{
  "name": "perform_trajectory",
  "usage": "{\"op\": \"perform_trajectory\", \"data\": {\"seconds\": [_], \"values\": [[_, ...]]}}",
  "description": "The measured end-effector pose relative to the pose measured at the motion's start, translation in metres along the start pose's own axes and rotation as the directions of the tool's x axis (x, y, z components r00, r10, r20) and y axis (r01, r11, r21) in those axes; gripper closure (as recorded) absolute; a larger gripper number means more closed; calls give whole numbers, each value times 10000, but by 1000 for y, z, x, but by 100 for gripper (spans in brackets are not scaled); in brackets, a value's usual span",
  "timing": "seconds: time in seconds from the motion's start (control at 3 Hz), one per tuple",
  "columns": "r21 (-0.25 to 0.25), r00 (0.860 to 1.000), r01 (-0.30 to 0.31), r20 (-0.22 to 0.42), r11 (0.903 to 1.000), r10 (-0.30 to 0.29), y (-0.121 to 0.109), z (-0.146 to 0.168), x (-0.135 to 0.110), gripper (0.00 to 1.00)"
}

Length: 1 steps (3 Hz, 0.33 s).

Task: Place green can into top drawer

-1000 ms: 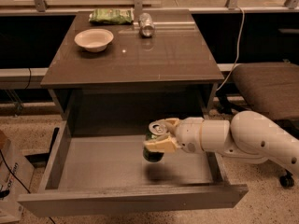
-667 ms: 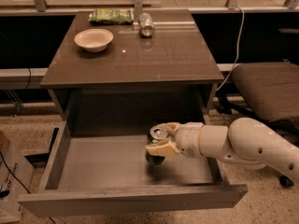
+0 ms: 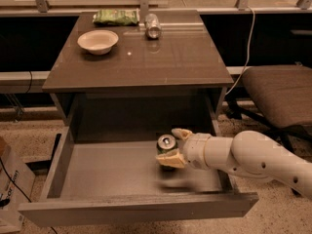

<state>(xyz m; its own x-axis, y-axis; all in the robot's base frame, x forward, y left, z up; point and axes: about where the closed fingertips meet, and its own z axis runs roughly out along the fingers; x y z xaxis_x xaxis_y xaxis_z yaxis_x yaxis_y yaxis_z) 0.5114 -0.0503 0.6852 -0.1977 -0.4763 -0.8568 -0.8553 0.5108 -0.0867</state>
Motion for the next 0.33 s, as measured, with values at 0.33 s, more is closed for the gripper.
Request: {"op": "perform_trajectory", "data": {"seconds": [0.33], "values": [[-32,10000,4,9,10000,-4,1,0,-1,0]]}}
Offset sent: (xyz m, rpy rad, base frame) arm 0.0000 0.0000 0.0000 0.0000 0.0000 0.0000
